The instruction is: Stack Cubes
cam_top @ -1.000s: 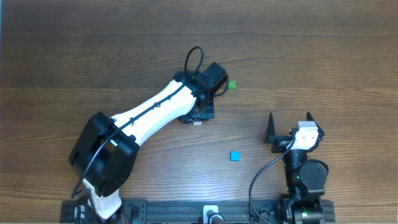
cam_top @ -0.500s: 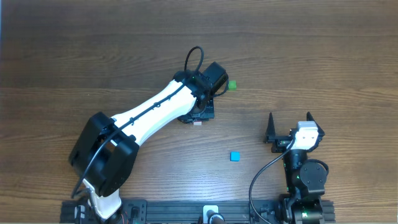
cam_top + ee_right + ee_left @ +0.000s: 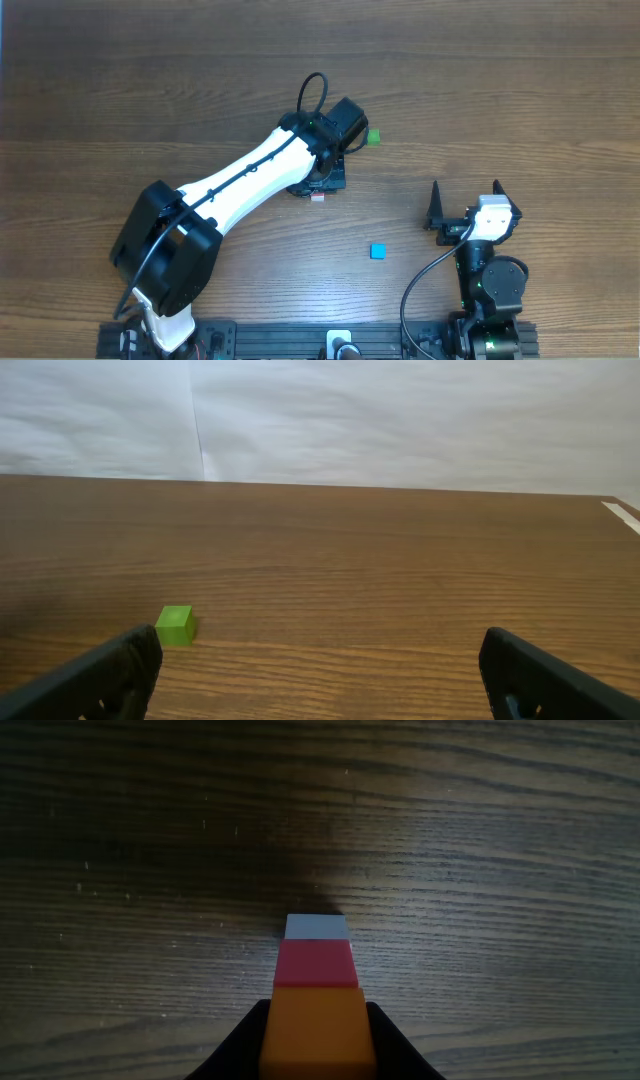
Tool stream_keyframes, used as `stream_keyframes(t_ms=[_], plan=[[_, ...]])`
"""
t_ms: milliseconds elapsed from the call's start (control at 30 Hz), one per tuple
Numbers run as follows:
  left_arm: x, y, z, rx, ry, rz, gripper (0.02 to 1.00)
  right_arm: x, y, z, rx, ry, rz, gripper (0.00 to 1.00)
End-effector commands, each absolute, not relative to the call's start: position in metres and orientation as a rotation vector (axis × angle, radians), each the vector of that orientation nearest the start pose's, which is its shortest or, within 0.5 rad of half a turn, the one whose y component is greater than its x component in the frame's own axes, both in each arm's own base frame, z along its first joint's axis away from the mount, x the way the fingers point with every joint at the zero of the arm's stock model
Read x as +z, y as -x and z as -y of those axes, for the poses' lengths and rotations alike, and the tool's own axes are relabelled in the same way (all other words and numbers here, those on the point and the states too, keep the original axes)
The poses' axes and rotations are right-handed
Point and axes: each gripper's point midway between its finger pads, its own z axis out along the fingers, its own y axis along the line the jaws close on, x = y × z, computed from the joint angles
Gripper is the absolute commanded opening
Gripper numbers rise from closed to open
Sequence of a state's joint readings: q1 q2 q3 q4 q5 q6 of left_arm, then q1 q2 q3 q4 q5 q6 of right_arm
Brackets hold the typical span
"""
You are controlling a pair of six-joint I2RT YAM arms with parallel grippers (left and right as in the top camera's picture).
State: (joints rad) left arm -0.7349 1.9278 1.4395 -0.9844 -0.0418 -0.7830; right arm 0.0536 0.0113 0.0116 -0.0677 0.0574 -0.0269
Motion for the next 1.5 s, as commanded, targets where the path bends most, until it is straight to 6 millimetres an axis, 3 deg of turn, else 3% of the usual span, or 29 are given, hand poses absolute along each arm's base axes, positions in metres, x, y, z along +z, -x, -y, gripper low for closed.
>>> stream_keyframes(t_ms=[33, 1500], plan=[[0.075, -0.294, 0.254, -0.096, 0.092, -2.985, 0.060, 0.157, -0.246, -0.004, -0.021, 0.022, -1.642, 0.993], [0.060, -0.294, 0.255, -0.064, 0.091, -3.008, 0.062, 0.157, -0.246, -0.004, -0.021, 0.022, -1.642, 0.993]])
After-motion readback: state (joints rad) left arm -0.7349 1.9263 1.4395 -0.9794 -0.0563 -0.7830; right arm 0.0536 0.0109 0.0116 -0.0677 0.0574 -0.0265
